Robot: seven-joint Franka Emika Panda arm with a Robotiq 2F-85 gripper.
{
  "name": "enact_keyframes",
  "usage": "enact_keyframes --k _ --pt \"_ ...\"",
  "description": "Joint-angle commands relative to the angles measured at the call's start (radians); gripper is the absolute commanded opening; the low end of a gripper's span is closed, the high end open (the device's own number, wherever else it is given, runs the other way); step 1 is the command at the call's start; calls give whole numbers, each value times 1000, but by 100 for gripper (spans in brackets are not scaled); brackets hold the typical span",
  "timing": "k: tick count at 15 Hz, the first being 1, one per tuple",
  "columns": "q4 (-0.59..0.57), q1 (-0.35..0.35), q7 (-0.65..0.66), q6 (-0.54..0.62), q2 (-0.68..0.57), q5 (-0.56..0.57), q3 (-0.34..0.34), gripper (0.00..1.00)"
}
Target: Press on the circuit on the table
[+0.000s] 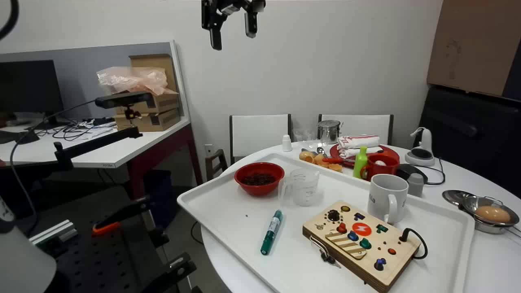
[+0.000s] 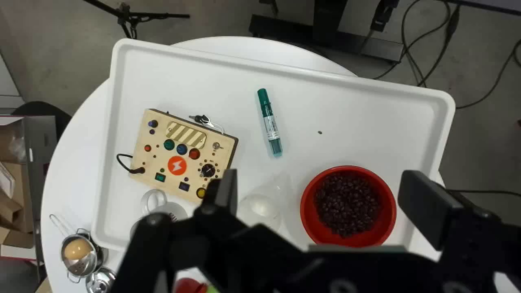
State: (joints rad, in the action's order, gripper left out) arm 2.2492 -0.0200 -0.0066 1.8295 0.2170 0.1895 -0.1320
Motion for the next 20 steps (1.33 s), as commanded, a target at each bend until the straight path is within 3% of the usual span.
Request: enact_keyframes --k 1,13,20 --pt "-2 -19 3 -2 -1 3 18 100" --pt "-65 60 199 54 -192 88 126 100" --pt "-58 48 166 52 -174 75 129 100"
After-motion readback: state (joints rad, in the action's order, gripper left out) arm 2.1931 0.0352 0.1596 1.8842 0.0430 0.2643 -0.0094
